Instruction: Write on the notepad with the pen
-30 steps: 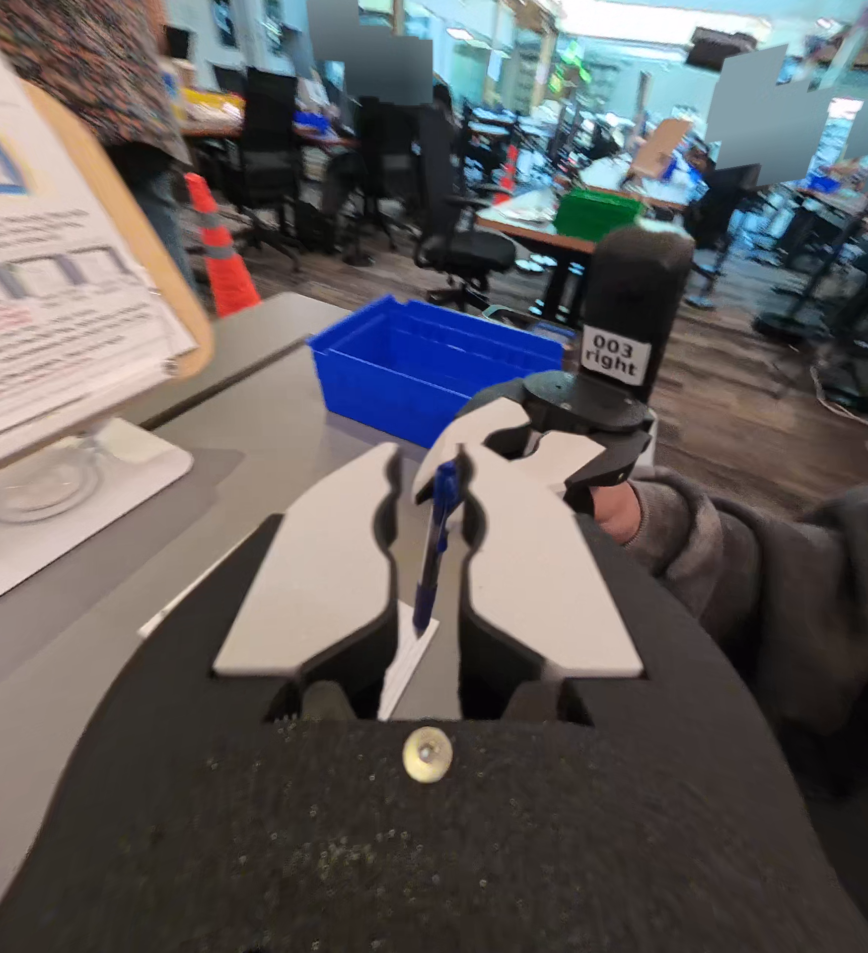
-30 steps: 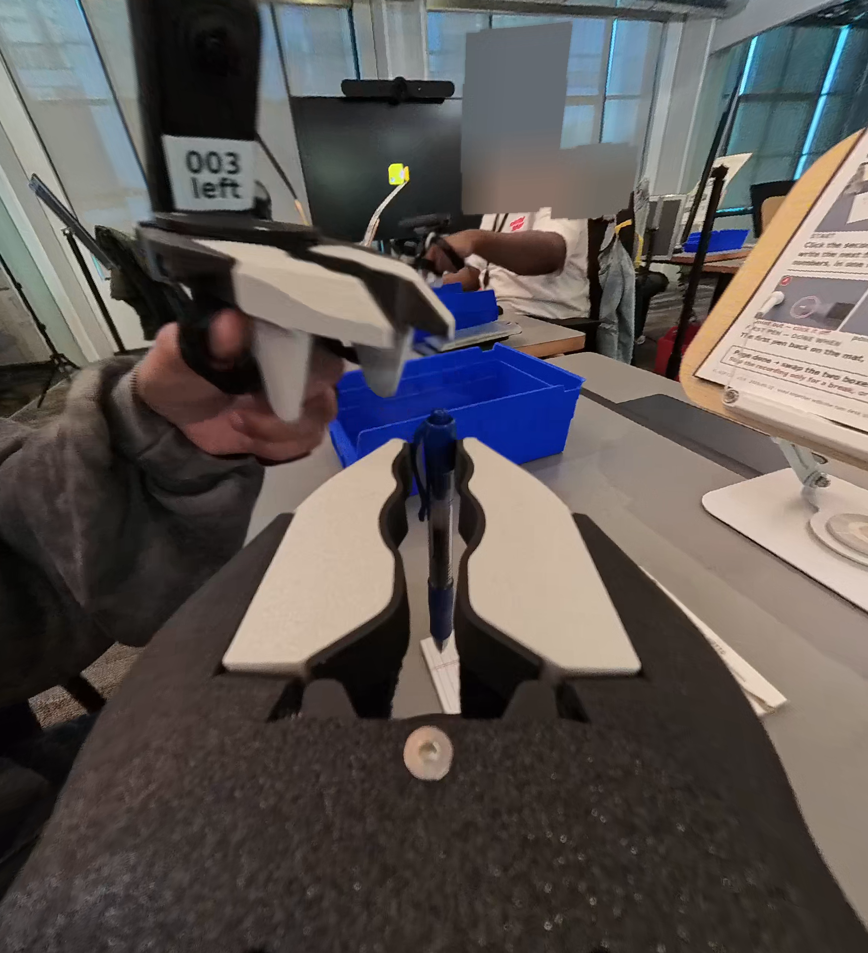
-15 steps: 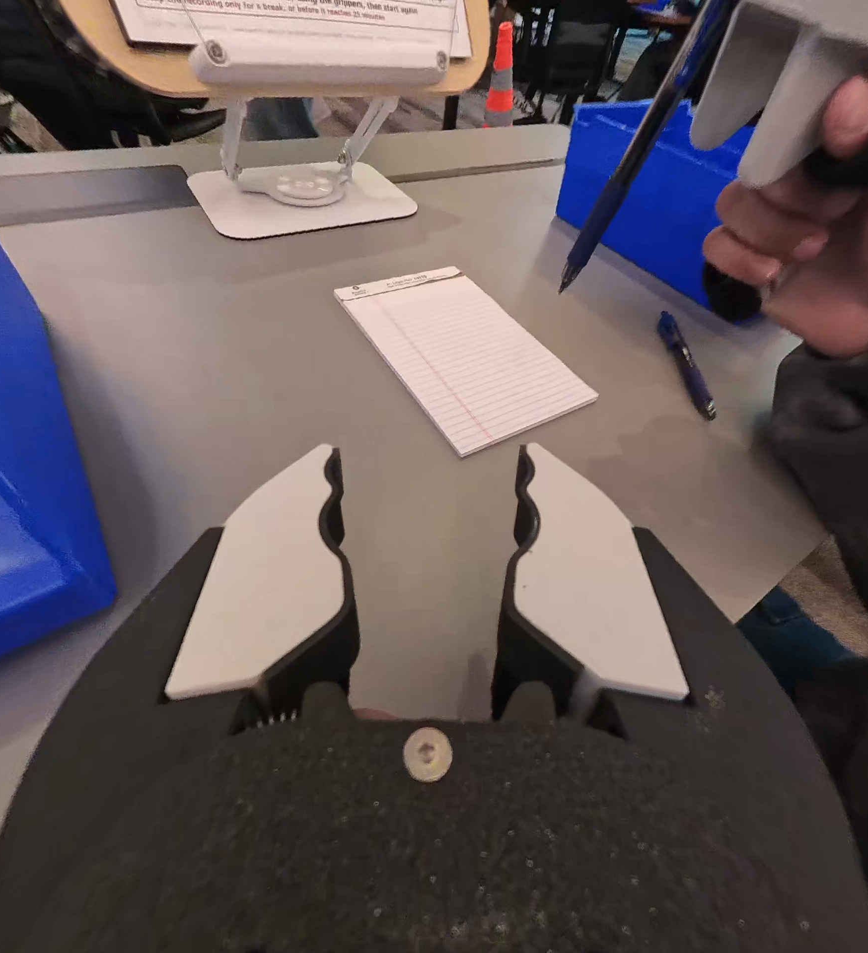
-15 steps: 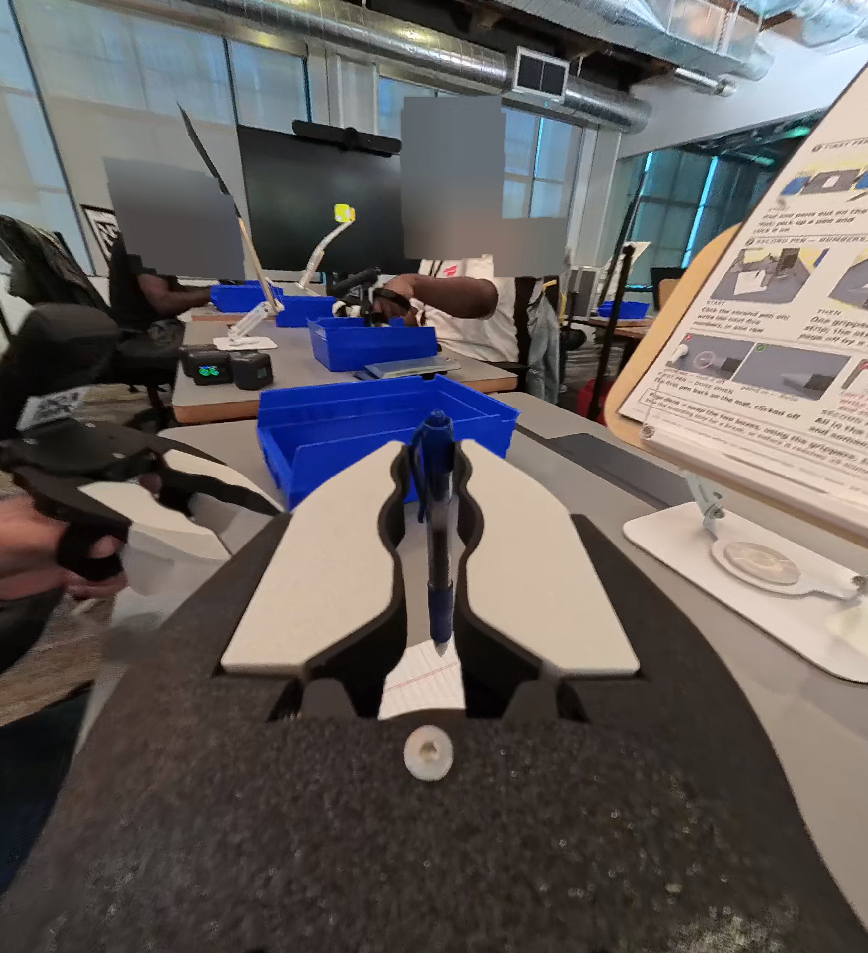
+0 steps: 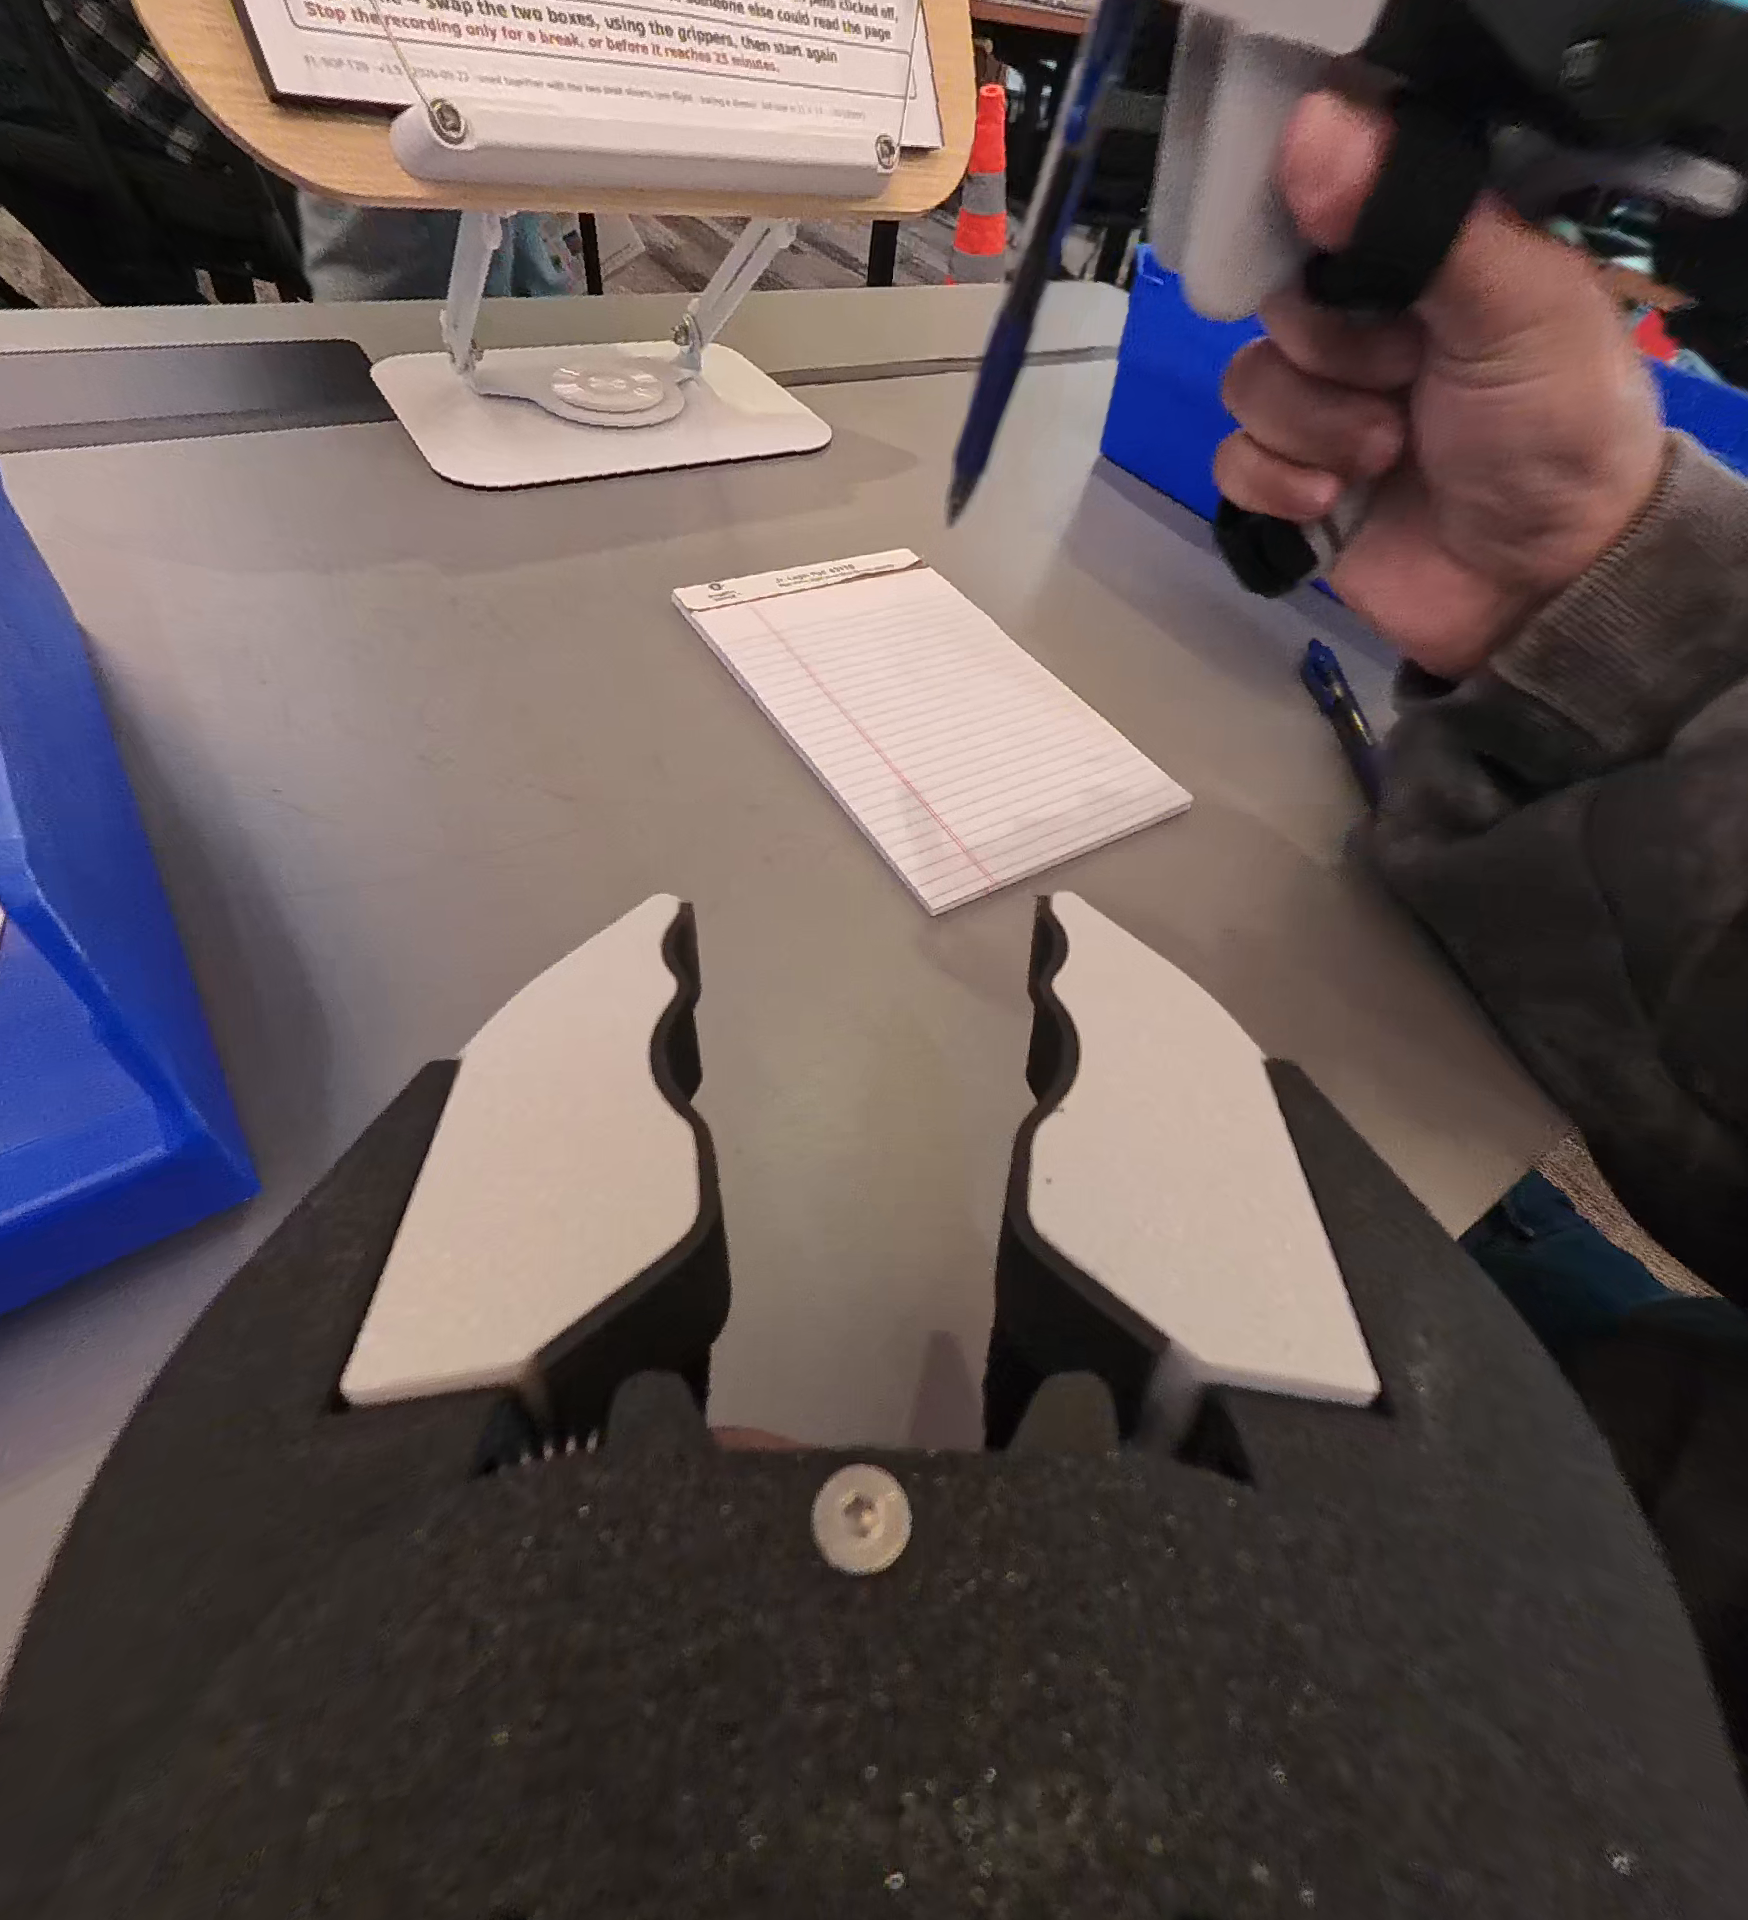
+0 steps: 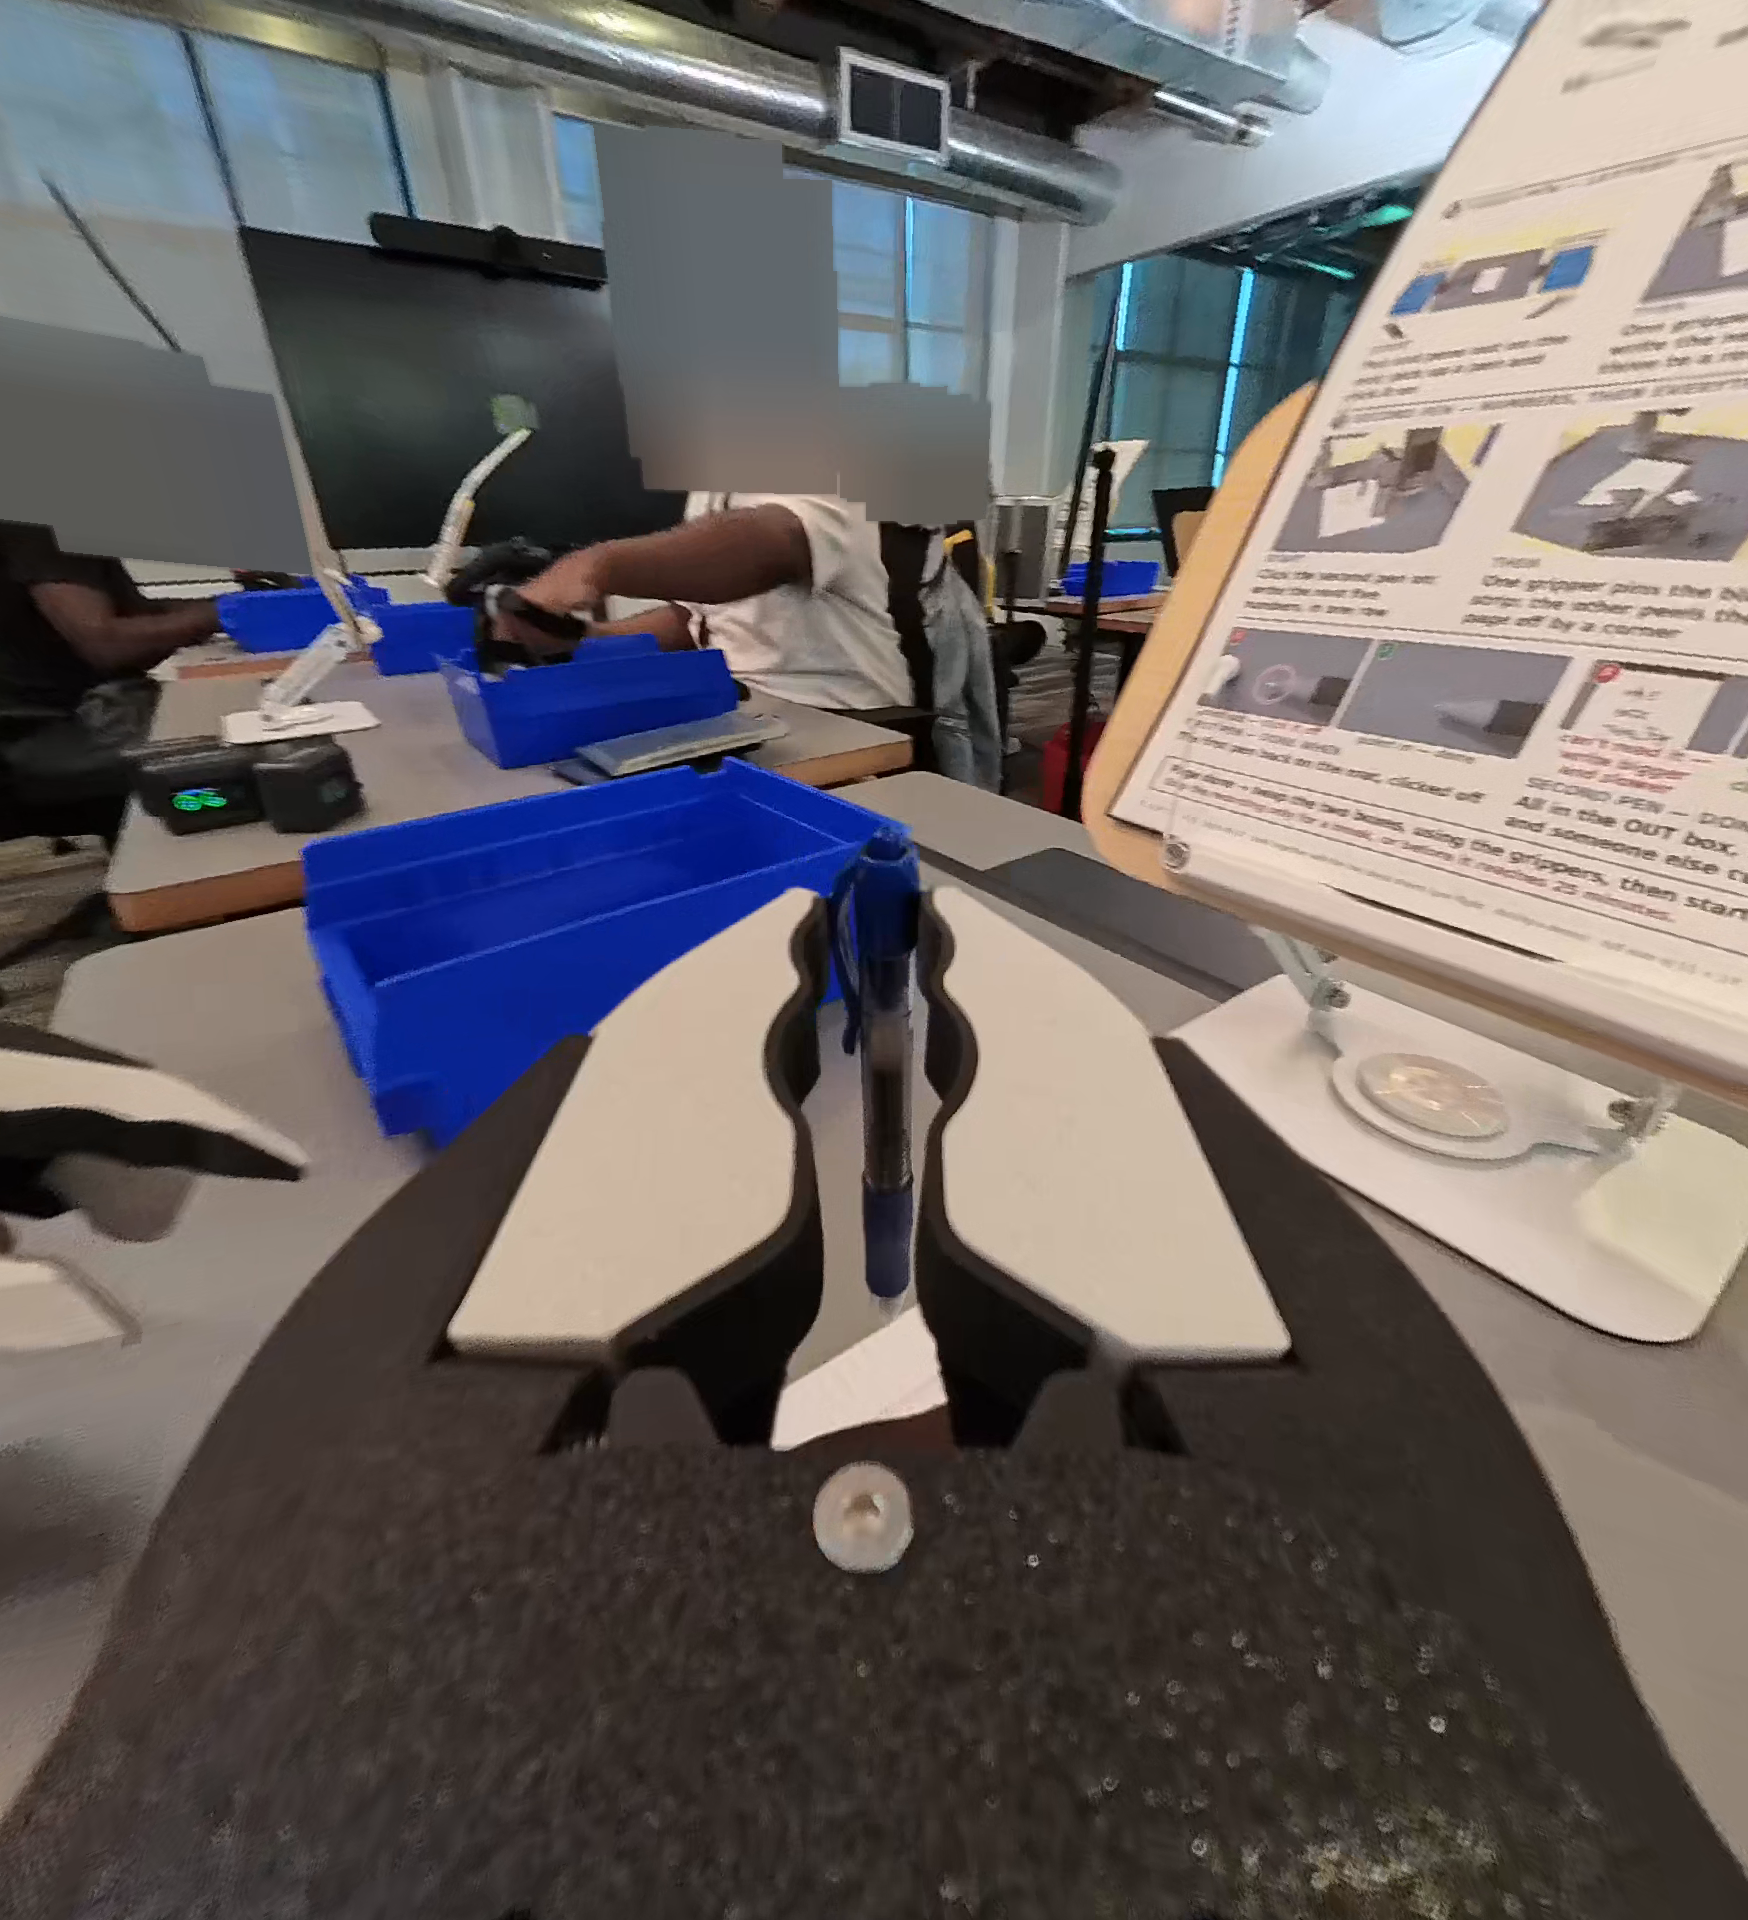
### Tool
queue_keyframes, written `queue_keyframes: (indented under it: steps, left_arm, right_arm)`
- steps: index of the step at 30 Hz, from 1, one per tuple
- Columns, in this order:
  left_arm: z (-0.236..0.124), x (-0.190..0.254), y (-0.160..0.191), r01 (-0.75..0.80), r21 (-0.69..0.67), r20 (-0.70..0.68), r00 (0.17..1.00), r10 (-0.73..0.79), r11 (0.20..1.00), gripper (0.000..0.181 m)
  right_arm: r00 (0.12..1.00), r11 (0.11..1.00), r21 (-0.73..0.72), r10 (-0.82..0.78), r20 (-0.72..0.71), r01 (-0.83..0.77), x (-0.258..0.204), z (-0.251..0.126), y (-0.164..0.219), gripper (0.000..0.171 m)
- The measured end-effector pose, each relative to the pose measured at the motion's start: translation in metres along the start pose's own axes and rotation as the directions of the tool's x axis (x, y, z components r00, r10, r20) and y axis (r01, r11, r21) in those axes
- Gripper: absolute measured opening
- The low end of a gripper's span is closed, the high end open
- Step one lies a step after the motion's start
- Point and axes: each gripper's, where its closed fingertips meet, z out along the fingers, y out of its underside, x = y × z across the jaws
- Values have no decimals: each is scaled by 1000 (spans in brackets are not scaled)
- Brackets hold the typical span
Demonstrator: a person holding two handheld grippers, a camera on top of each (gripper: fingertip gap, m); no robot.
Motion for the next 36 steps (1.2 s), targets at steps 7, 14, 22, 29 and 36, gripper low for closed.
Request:
queue_keyframes:
  steps: [7, 14, 22, 29, 36]
  left_arm:
    - [1, 0, 2, -4, -21, -24, 1000, 4, 1000, 60]
    - [6, -5, 8, 4, -59, -51, 999, -7, 998, 59]
    - [8, 1, 13, 25, -81, -108, 994, -33, 996, 59]
    - [8, 2, 14, 25, -90, -120, 992, -36, 996, 58]
    - [10, 4, 18, 19, -106, -124, 992, -32, 994, 59]
  right_arm:
    - [999, 996, -72, 50, -20, -51, 25, 49, 39, 15]
    - [998, 986, -156, 55, -36, -60, 37, 78, 73, 15]
    - [997, 987, -137, 82, -3, -82, 31, 68, 72, 15]
    - [999, 989, -143, 50, 15, -47, 28, 70, 75, 15]
    - [998, 988, -147, 54, 19, -51, 29, 70, 79, 15]
